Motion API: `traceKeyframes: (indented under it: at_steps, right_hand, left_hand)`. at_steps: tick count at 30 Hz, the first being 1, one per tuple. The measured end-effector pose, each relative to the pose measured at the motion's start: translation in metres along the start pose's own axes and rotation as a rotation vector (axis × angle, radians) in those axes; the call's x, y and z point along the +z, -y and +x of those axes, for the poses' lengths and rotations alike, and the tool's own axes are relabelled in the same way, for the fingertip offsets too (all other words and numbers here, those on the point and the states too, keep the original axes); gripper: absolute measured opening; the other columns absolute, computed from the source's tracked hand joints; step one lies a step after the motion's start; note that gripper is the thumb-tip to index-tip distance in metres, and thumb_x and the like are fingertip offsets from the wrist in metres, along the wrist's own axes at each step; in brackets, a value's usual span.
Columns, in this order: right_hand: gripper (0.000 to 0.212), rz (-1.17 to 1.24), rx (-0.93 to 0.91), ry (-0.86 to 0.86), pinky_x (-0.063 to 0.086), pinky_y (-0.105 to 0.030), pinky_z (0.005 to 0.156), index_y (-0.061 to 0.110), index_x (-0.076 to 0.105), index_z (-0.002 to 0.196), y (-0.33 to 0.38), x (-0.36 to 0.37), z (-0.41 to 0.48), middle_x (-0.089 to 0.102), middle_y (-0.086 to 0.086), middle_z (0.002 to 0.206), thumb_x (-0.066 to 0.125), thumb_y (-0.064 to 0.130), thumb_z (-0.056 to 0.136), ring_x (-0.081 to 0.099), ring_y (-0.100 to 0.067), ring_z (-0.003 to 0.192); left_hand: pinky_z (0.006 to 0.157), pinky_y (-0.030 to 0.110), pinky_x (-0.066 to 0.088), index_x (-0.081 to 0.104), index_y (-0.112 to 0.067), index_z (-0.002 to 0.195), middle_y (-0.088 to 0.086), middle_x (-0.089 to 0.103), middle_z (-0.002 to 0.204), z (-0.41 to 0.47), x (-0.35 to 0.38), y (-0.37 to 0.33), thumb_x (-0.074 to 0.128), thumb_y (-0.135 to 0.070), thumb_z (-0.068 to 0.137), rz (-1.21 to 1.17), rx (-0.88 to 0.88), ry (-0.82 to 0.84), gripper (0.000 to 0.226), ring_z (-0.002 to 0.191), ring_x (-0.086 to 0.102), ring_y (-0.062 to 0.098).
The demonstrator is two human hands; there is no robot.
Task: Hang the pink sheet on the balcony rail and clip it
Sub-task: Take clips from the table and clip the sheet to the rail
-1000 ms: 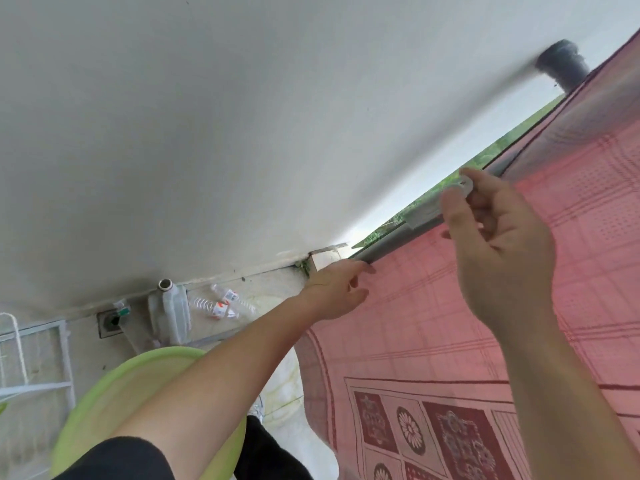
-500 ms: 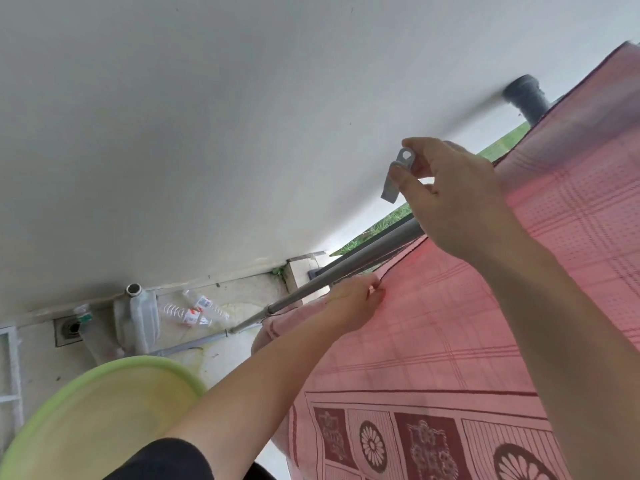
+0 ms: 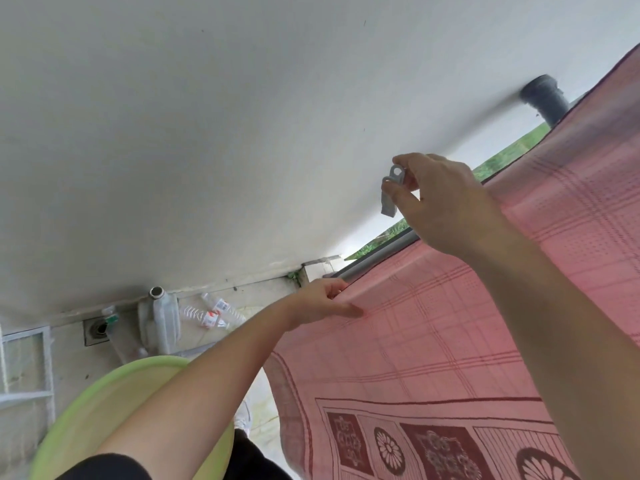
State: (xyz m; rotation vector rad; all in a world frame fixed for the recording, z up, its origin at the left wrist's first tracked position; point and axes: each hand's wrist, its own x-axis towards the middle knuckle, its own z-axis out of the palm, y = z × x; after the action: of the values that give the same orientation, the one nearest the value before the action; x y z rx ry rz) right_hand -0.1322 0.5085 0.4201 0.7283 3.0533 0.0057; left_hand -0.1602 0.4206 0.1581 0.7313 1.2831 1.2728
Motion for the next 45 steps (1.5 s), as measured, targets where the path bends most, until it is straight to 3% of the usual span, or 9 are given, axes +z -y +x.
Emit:
traceKeyframes:
  at_steps: [8, 14, 17, 21, 26, 30, 35, 37, 45]
  right_hand:
    - [0.030, -0.095, 0.041, 0.078, 0.039, -0.034, 0.074, 0.015, 0.061, 0.116, 0.000, 0.001, 0.021, 0.060, 0.004, 0.093, 0.048, 0.036, 0.100, 0.051, -0.020, 0.092]
    - [0.030, -0.274, 0.104, 0.100, 0.036, -0.033, 0.065, 0.018, 0.064, 0.087, -0.005, -0.001, 0.035, 0.064, 0.001, 0.094, 0.045, 0.039, 0.098, 0.058, -0.025, 0.085]
    - [0.034, -0.319, 0.142, 0.118, 0.034, -0.031, 0.059, 0.018, 0.067, 0.086, -0.006, -0.004, 0.041, 0.064, 0.002, 0.089, 0.044, 0.040, 0.098, 0.060, -0.024, 0.082]
    - [0.036, -0.285, 0.172, 0.132, 0.030, -0.025, 0.051, 0.020, 0.068, 0.084, -0.006, -0.007, 0.046, 0.064, 0.009, 0.074, 0.042, 0.039, 0.099, 0.058, -0.016, 0.072]
    - [0.033, -0.210, 0.164, 0.166, 0.042, -0.028, 0.055, 0.016, 0.068, 0.088, -0.006, -0.006, 0.058, 0.065, 0.007, 0.069, 0.047, 0.037, 0.099, 0.060, -0.016, 0.068]
    - [0.029, -0.136, 0.172, 0.230, 0.057, -0.037, 0.072, 0.012, 0.073, 0.089, -0.007, -0.008, 0.071, 0.072, -0.003, 0.085, 0.057, 0.034, 0.097, 0.067, -0.024, 0.079]
    - [0.024, -0.177, 0.172, 0.406, 0.051, -0.028, 0.062, 0.015, 0.076, 0.084, -0.004, -0.003, 0.083, 0.071, -0.005, 0.082, 0.062, 0.033, 0.091, 0.065, -0.023, 0.073]
    - [0.021, -0.137, 0.200, 0.503, 0.059, -0.030, 0.073, 0.018, 0.078, 0.077, -0.002, -0.005, 0.087, 0.073, 0.000, 0.078, 0.065, 0.029, 0.089, 0.071, -0.018, 0.075]
    - [0.023, -0.079, 0.214, 0.615, 0.062, -0.036, 0.080, 0.004, 0.073, 0.104, 0.004, -0.033, 0.107, 0.074, -0.007, 0.098, 0.070, 0.023, 0.091, 0.073, -0.016, 0.088]
  left_hand:
    - [0.085, 0.044, 0.049, 0.062, 0.005, 0.100, 0.009, 0.062, 0.089, 0.021, -0.027, -0.020, 0.077, -0.029, 0.061, -0.159, 0.018, -0.026, 0.055, 0.085, 0.059, 0.022]
    - [0.055, 0.028, 0.034, 0.047, -0.018, 0.067, 0.003, 0.047, 0.068, 0.057, -0.021, -0.051, 0.057, -0.021, 0.064, -0.184, -0.039, 0.105, 0.011, 0.063, 0.045, 0.020]
    - [0.059, 0.029, 0.041, 0.051, -0.008, 0.078, 0.018, 0.047, 0.081, 0.078, -0.019, -0.047, 0.054, -0.016, 0.069, -0.219, -0.099, 0.209, 0.013, 0.073, 0.046, 0.032]
    - [0.069, 0.030, 0.048, 0.058, -0.011, 0.065, 0.008, 0.058, 0.074, 0.091, -0.026, -0.052, 0.052, -0.011, 0.067, -0.283, -0.134, 0.327, 0.006, 0.073, 0.057, 0.025]
    - [0.063, 0.022, 0.048, 0.062, -0.010, 0.091, 0.008, 0.059, 0.089, 0.095, -0.028, -0.053, 0.060, -0.012, 0.081, -0.332, -0.073, 0.336, 0.011, 0.076, 0.056, 0.016]
    - [0.092, 0.030, 0.051, 0.066, -0.001, 0.117, 0.014, 0.065, 0.117, 0.089, -0.022, -0.030, 0.062, -0.019, 0.095, -0.453, 0.012, 0.219, 0.029, 0.105, 0.060, 0.024]
    - [0.082, 0.034, 0.048, 0.066, 0.001, 0.099, 0.017, 0.061, 0.098, 0.077, -0.009, -0.038, 0.060, -0.035, 0.095, -0.515, 0.065, 0.077, 0.036, 0.087, 0.060, 0.026]
    - [0.082, 0.031, 0.049, 0.066, 0.001, 0.097, 0.011, 0.064, 0.095, 0.073, -0.005, -0.046, 0.065, -0.044, 0.091, -0.514, 0.120, 0.046, 0.046, 0.086, 0.062, 0.022]
    - [0.066, 0.028, 0.053, 0.067, -0.002, 0.098, 0.008, 0.066, 0.083, 0.066, 0.000, -0.054, 0.061, -0.043, 0.093, -0.483, 0.180, -0.019, 0.042, 0.074, 0.061, 0.020]
